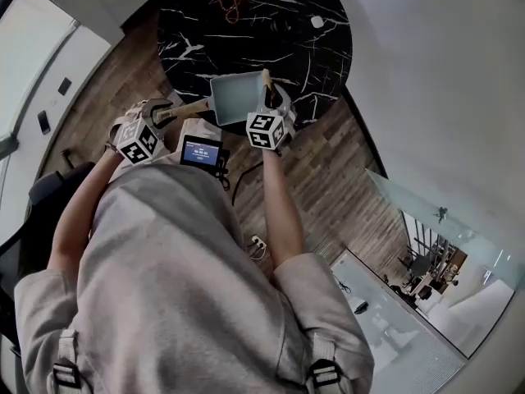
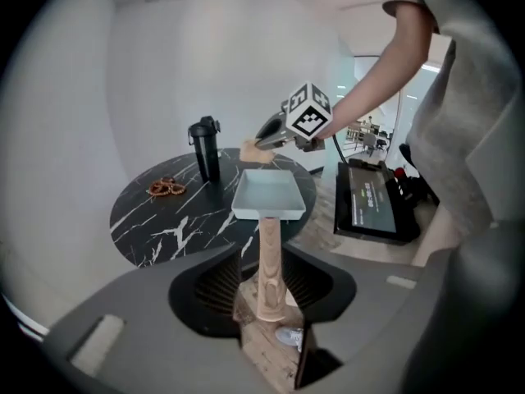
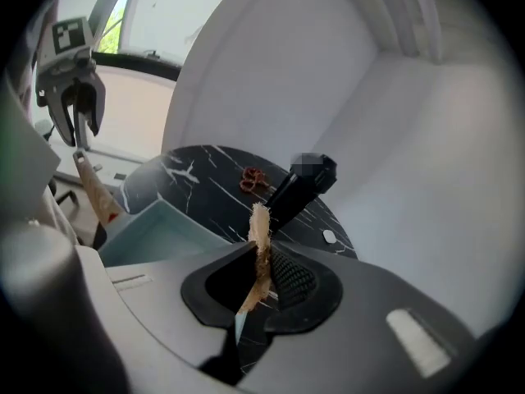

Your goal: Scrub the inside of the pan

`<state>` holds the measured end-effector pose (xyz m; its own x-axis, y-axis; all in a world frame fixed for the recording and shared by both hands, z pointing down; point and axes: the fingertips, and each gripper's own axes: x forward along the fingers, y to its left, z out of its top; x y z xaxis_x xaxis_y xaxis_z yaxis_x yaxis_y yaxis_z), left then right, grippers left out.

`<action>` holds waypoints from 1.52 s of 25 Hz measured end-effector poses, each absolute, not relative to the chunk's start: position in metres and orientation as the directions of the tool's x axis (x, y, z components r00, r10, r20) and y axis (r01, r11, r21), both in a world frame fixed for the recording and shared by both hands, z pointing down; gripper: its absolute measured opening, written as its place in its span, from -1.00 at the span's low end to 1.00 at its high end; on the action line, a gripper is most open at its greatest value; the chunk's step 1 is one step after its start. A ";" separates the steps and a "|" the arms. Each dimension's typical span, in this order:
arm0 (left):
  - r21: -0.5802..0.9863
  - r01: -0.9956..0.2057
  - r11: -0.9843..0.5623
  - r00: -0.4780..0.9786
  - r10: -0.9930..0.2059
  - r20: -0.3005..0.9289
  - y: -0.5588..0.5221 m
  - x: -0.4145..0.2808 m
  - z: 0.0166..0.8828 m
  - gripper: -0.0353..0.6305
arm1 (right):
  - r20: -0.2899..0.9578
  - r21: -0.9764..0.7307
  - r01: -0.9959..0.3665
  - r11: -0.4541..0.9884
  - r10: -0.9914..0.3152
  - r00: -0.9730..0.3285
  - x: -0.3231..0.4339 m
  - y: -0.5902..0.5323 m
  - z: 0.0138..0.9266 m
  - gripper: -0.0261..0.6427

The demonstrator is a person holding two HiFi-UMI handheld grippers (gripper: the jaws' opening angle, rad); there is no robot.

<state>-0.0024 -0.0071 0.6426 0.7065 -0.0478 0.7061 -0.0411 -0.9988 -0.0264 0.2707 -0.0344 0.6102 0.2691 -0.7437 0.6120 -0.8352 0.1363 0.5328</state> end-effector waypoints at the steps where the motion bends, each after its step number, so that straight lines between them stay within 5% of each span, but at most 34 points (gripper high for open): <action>1: -0.031 -0.021 -0.999 0.691 -0.037 0.722 -0.003 -0.003 0.649 -0.47 | 0.624 0.556 -0.816 0.157 -0.727 0.286 0.272 -0.037 0.621 -0.75; 9: -0.077 0.069 -0.995 0.592 -0.021 0.805 0.025 -0.013 0.695 -0.26 | 0.797 0.428 -0.869 0.246 -0.556 0.235 0.270 -0.040 0.695 -0.74; 16: -0.122 0.063 -0.991 0.527 -0.070 0.847 0.016 -0.005 0.715 -0.56 | 0.893 0.244 -0.926 0.288 -0.439 0.099 0.255 -0.049 0.725 -0.73; 24: -0.123 0.045 -0.991 0.519 -0.082 0.851 0.017 -0.004 0.716 -0.56 | 0.909 0.109 -0.980 0.166 -0.416 0.031 0.242 -0.054 0.734 -0.72; 38: -0.121 0.038 -0.992 0.518 -0.083 0.851 0.015 -0.003 0.717 -0.55 | 0.863 -0.303 -0.946 0.111 -0.389 -0.322 0.165 -0.050 0.740 -0.72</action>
<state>-0.0032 0.0154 0.7173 0.5181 -0.0835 0.8512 0.0382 -0.9920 -0.1205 0.1654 -0.0500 0.7400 -0.3223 -0.3894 0.8628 -0.9464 0.1115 -0.3032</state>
